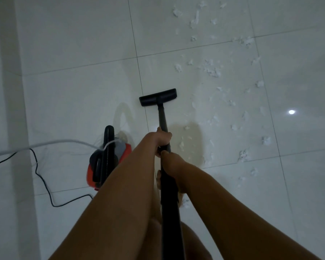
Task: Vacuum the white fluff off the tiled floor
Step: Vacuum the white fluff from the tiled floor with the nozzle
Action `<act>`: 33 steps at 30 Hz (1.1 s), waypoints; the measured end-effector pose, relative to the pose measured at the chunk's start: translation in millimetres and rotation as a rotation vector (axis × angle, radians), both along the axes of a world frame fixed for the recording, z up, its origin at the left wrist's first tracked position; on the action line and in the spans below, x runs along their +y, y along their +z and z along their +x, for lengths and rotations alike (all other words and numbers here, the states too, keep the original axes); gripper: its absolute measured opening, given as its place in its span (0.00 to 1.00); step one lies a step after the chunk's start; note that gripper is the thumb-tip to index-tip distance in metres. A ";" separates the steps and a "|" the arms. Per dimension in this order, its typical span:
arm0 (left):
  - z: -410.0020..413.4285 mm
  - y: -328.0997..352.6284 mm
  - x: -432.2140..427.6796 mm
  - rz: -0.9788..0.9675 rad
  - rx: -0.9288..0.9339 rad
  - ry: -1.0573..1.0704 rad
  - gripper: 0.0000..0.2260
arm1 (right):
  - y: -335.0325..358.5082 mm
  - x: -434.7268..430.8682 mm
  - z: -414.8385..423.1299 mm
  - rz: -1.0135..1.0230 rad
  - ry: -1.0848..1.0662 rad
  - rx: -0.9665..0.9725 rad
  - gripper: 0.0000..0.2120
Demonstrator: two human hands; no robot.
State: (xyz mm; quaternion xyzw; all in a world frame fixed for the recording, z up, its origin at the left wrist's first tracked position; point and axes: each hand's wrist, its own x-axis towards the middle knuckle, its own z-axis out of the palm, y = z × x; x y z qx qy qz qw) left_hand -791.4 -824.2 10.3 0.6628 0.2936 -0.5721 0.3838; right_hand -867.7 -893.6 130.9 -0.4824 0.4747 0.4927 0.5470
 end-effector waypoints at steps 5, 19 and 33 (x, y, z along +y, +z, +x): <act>-34.0 -1.7 5.2 -0.010 0.035 0.015 0.27 | -2.6 9.5 -34.1 -0.028 -0.023 -0.011 0.18; -138.6 -18.2 27.7 -0.029 -0.006 -0.062 0.30 | -17.6 35.2 -146.1 -0.060 -0.023 -0.017 0.19; -237.8 -16.6 7.3 -0.001 0.002 -0.023 0.29 | -20.2 12.9 -244.3 -0.004 -0.064 -0.017 0.17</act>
